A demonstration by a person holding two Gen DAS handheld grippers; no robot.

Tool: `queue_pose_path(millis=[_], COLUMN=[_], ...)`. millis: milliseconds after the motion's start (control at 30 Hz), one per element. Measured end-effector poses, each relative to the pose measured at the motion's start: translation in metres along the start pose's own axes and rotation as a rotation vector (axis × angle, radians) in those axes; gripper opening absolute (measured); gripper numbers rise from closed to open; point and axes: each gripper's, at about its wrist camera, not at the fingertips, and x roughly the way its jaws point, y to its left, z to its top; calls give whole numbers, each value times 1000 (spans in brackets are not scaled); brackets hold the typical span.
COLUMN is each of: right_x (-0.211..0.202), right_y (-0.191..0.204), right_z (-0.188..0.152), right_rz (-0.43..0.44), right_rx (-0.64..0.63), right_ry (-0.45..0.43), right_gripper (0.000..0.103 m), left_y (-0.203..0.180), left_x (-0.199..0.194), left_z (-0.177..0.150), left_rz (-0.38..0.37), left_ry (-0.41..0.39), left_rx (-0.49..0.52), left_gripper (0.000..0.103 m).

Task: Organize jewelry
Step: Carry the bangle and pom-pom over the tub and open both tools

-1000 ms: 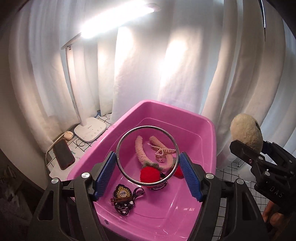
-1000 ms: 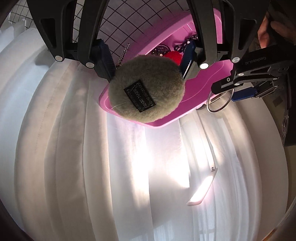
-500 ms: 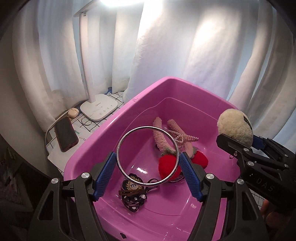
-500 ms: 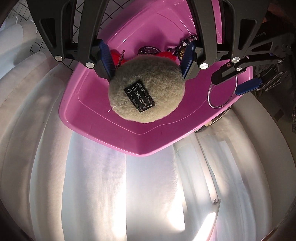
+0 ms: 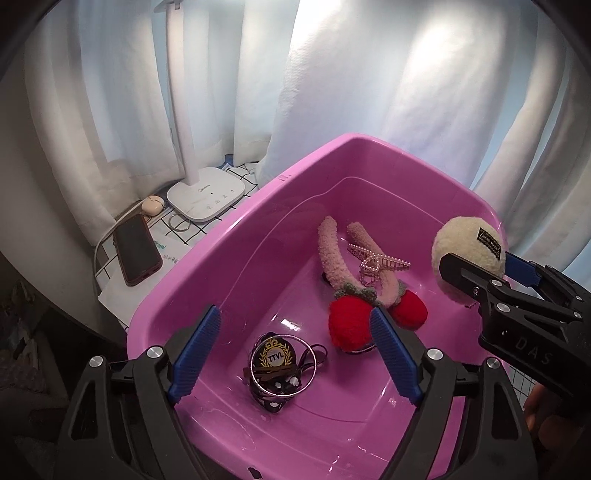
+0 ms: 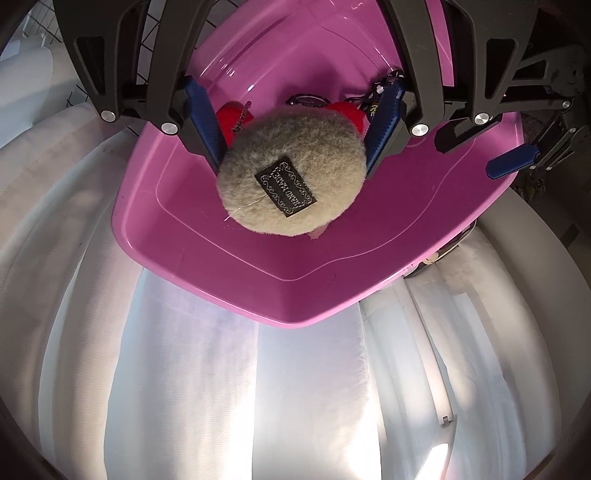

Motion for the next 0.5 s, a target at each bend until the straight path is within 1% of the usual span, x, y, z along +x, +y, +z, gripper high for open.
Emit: queue_pose_path(millis=[67,300,367,500], right_x=[-2,-10,-15,-26], right_y=[-1,-3,-5,-8], right_z=[2,2,0,-5], right_rz=[-1,-20,-19,-26], right_rx=[8,24,31,48], right_ry=[-7,-21,-27,-39], right_gripper=[73,73,73,73], left_y=[1,-1,-1,-6], left_x=[-2,-7,-9,-14], left_z=[0,-1,0,0], left_rz=[-2,-2,1,17], left_ry=[-4,-3,-5,-2], left_rx=[-1,-1,-4,17], left_gripper=[87,89,94,94])
